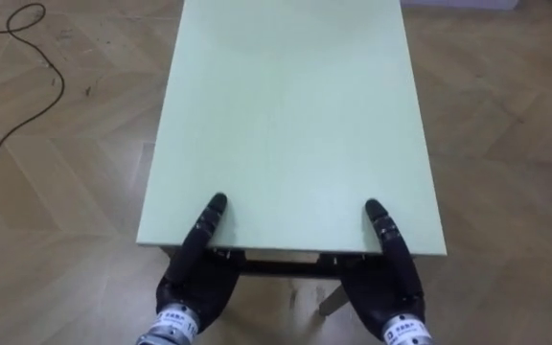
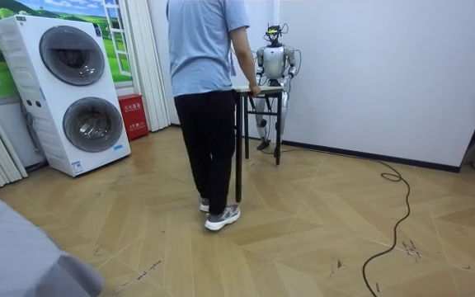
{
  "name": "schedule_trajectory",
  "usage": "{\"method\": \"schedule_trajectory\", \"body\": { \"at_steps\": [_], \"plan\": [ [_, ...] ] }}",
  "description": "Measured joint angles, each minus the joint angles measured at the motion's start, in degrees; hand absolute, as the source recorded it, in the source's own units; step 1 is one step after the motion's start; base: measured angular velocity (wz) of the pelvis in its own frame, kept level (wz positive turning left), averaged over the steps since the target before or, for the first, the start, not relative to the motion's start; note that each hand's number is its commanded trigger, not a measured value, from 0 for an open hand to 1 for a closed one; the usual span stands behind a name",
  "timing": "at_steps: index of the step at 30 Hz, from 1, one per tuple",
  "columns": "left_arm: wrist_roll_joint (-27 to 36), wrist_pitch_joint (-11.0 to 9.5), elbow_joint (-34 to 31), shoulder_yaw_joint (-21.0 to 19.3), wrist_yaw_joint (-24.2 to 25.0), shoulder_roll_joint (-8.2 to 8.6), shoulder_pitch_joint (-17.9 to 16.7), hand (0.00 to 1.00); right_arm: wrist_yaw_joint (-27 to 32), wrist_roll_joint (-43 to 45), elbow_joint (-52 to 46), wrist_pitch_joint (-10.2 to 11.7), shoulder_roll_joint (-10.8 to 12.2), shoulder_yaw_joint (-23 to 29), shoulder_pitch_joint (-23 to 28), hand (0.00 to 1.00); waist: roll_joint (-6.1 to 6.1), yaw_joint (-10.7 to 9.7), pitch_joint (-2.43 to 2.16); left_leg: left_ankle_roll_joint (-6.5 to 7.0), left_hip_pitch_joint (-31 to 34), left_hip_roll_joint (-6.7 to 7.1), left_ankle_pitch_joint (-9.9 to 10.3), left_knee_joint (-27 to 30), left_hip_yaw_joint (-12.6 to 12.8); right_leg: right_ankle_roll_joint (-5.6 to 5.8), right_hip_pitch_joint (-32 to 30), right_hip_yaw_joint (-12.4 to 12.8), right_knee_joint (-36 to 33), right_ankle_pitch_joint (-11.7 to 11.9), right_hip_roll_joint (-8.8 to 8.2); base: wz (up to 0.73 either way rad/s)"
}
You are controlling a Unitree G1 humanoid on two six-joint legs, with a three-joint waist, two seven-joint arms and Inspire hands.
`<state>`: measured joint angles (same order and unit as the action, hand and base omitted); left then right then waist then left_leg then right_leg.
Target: Move table with human
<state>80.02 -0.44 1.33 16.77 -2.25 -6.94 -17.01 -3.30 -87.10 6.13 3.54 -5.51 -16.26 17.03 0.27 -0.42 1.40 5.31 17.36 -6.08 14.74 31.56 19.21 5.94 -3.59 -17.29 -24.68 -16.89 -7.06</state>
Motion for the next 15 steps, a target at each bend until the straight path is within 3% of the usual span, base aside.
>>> {"method": "schedule_trajectory", "body": {
  "at_steps": [4, 8, 15],
  "plan": [
    [1.0, -0.1, 0.0, 0.6, -1.3, 0.89, -0.1, 1.0, 1.3, 0.2, -0.1, 0.1, -1.1, 0.0, -0.7, 1.0, 1.14, -1.0, -0.33, -0.43, -0.7, 1.11, -0.2, -0.6, -1.7, -0.03, 0.8, -0.2, -0.8, 0.0, -0.02, 0.16],
    [2.9, -1.1, 0.7, 2.2, -1.7, 1.17, -0.2, 1.0, 1.4, 1.4, -0.3, 0.2, -2.1, 0.4, -1.1, 1.0, 1.44, -1.4, -0.24, -0.5, -1.8, 2.74, -1.9, -3.1, -2.1, 0.1, 1.1, -0.2, -1.1, 0.1, -0.95, 0.2],
    [3.6, -3.2, 1.0, 3.4, -1.7, 2.24, -0.7, 1.0, 2.3, 3.3, -1.8, 0.7, -3.3, 0.0, -1.3, 1.0, 1.49, -0.5, -0.21, -1.1, -3.0, 3.85, -3.7, -6.5, -2.1, -0.11, 1.2, 0.0, 0.3, 0.3, -1.34, 0.02]
  ]
}}
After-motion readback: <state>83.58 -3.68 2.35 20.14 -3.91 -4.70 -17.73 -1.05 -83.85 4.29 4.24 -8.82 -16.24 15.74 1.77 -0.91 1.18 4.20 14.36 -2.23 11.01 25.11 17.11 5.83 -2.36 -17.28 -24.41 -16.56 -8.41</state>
